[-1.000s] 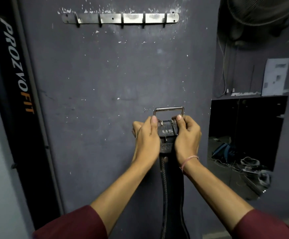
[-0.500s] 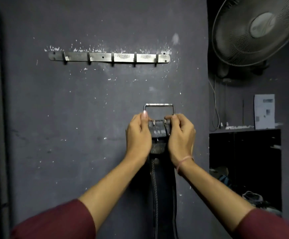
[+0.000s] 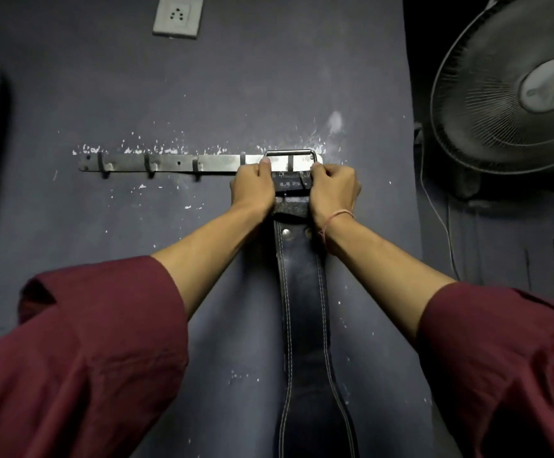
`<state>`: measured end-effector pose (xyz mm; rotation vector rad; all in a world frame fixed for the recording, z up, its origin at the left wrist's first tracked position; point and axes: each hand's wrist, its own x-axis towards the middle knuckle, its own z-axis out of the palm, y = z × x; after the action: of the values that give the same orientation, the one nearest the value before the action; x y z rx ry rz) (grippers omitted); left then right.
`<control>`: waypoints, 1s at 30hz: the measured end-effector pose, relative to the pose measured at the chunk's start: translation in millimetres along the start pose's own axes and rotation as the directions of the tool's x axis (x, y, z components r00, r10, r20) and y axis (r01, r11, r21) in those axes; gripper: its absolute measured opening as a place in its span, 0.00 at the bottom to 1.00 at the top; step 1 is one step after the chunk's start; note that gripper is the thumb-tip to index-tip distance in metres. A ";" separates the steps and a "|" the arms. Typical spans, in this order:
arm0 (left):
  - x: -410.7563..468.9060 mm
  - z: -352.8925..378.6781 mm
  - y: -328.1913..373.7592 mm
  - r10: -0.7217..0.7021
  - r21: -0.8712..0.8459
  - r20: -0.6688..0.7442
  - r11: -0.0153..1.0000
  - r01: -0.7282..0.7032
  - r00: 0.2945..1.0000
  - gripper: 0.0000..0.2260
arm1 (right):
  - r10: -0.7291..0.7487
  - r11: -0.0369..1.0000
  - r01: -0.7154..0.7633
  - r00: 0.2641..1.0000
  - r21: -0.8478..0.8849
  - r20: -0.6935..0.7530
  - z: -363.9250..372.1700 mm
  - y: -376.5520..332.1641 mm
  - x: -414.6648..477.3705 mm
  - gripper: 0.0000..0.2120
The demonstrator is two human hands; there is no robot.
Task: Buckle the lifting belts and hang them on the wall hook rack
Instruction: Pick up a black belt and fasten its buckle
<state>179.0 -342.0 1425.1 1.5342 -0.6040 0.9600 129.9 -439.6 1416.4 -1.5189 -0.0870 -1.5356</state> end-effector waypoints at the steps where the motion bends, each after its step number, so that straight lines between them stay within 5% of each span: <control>1: 7.8 4.9 0.4 -0.002 0.011 -0.014 1.000 0.002 1.000 0.25 | -0.002 1.000 0.002 1.000 0.000 -0.001 2.4 1.5 7.7 0.25; 14: 40.2 31.0 -19.7 -0.051 0.106 0.014 0.993 0.049 0.999 0.23 | 0.112 0.994 -0.112 0.994 0.012 0.003 20.1 32.4 28.6 0.25; 24: -32.2 32.9 -36.2 0.032 -0.027 -0.019 0.999 -0.033 0.999 0.18 | -0.004 0.987 -0.009 0.997 0.158 0.081 4.4 63.6 -20.7 0.13; 30: -111.2 5.3 -74.0 0.008 -0.008 0.046 1.000 -0.008 0.999 0.18 | 0.060 0.985 -0.095 0.971 0.144 0.230 -20.3 80.8 -83.8 0.13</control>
<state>181.5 -347.6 1291.5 1.5517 -0.6459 0.9302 148.3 -451.3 1300.2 -1.5478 -0.2685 -1.2612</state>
